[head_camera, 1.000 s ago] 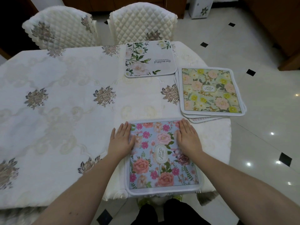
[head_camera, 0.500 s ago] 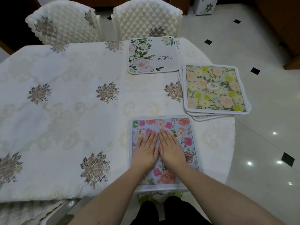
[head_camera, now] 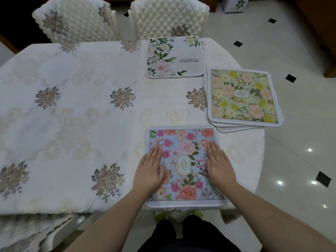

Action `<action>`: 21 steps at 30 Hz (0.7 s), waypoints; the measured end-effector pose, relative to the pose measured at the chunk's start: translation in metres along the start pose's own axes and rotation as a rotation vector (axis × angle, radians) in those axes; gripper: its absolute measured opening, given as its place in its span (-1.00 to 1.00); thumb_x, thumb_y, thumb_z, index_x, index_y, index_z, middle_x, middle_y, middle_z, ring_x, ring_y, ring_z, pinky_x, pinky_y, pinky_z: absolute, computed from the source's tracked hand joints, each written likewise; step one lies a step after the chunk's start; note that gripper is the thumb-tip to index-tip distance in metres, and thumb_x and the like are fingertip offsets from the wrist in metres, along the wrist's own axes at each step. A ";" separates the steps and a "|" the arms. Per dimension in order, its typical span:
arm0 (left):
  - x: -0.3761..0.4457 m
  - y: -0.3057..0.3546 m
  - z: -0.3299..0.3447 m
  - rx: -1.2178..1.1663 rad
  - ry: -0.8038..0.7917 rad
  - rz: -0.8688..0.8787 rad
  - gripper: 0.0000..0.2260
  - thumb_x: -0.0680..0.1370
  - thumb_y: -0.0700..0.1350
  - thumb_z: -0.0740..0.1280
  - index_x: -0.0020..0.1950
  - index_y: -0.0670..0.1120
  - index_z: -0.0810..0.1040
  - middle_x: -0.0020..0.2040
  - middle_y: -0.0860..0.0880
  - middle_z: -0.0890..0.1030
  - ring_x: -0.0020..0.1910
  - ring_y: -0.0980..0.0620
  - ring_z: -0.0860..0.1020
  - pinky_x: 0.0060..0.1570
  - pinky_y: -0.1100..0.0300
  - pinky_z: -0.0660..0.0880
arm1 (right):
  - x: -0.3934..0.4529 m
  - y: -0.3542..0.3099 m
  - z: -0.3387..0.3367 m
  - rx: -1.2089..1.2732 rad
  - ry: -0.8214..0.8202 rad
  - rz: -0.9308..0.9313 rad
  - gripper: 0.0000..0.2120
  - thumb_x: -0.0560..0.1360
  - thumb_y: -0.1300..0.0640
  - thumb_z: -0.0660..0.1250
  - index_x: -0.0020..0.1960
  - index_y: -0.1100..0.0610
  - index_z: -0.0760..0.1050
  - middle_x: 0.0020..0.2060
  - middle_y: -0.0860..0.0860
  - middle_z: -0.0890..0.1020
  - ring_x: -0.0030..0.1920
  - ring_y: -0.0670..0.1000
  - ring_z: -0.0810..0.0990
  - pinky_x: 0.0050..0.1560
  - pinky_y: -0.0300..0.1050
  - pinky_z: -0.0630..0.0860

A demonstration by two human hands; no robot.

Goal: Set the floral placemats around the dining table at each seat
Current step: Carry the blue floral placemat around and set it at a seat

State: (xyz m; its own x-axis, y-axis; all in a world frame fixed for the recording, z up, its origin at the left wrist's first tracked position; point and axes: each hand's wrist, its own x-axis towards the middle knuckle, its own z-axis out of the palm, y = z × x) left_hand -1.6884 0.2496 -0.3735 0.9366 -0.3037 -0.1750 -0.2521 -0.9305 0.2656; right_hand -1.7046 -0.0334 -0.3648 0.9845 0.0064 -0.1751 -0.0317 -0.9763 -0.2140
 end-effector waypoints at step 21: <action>-0.039 0.025 0.017 0.032 -0.045 0.093 -0.45 0.65 0.14 -0.02 0.61 -0.04 0.10 0.60 -0.02 0.14 0.58 -0.01 0.10 0.50 -0.04 0.04 | -0.041 -0.077 0.023 -0.041 -0.137 -0.236 -0.46 0.66 -0.06 -0.20 0.53 0.16 0.19 0.51 0.06 0.28 0.51 0.00 0.22 0.43 0.02 0.10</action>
State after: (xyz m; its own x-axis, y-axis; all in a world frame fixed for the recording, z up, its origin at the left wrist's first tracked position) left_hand -1.7353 0.2345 -0.3764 0.8971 -0.3969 -0.1939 -0.3454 -0.9039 0.2522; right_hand -1.7468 0.0467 -0.3632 0.9312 0.2611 -0.2543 0.2053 -0.9523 -0.2258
